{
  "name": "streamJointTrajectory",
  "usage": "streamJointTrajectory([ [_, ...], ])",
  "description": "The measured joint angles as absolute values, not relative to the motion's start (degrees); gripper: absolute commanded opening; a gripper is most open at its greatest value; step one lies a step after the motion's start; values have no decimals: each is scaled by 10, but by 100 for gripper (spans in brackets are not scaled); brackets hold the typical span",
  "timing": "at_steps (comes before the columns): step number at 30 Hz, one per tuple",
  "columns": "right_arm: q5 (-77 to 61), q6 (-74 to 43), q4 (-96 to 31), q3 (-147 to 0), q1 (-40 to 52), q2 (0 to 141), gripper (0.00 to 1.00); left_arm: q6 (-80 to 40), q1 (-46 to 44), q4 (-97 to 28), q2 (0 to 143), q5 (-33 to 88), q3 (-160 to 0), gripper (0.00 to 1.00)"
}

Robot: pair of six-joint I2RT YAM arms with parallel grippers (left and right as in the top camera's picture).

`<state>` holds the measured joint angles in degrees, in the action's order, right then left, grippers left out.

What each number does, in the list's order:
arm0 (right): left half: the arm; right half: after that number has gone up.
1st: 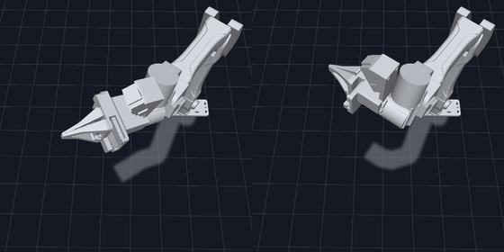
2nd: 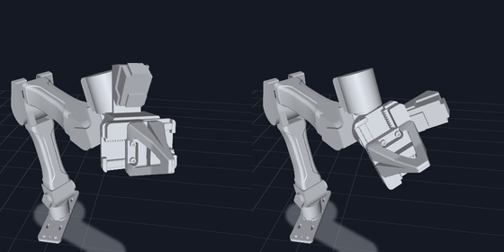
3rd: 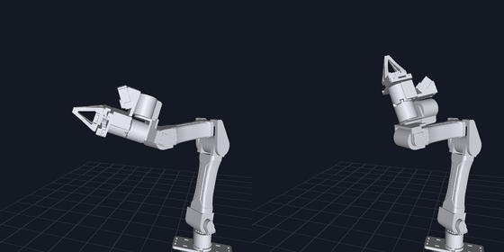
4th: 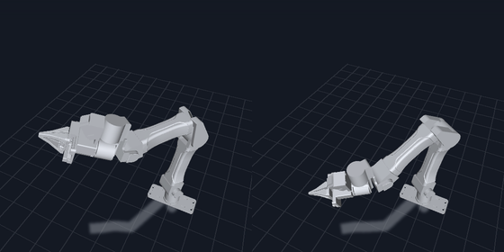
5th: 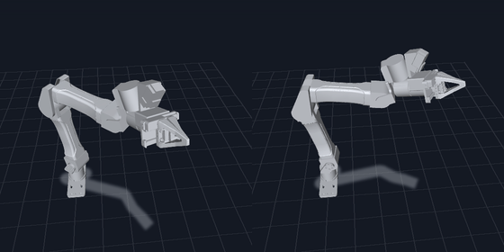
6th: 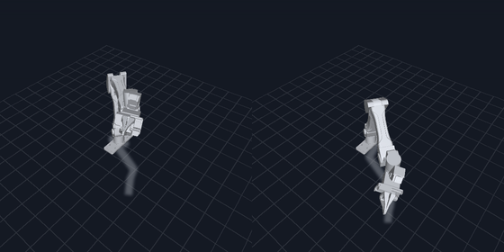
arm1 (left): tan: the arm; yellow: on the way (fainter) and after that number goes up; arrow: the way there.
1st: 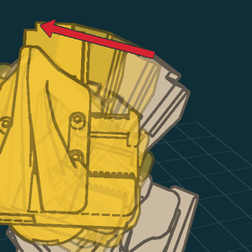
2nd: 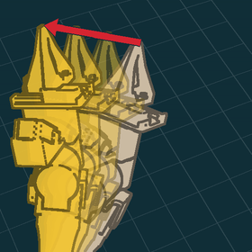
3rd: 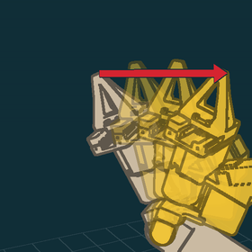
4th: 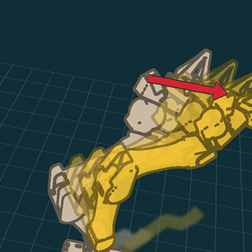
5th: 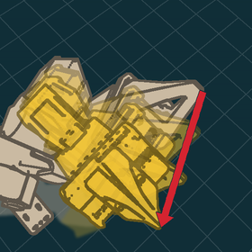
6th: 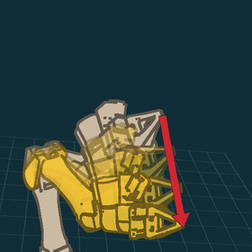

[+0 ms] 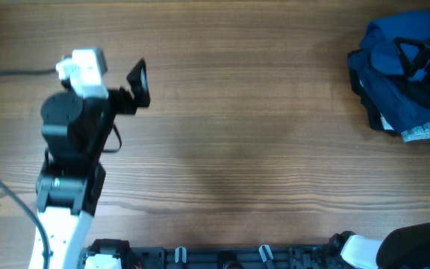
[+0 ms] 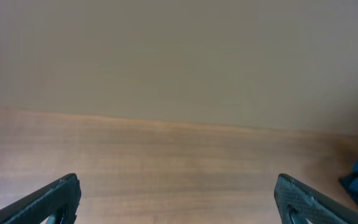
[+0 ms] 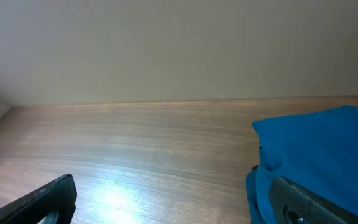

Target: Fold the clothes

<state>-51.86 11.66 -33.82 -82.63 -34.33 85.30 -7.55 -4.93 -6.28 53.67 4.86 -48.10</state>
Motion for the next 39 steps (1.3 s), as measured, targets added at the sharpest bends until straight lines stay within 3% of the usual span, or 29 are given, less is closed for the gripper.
streamJointTrajectory([
  [16, -518, 117, -338, -826, -343, 853, 100, -78, 5, 116, 153, 84, -58, 100],
  [39, -519, 117, -338, -826, -343, 853, 100, -78, 11, 113, 8, 85, -41, 100],
])
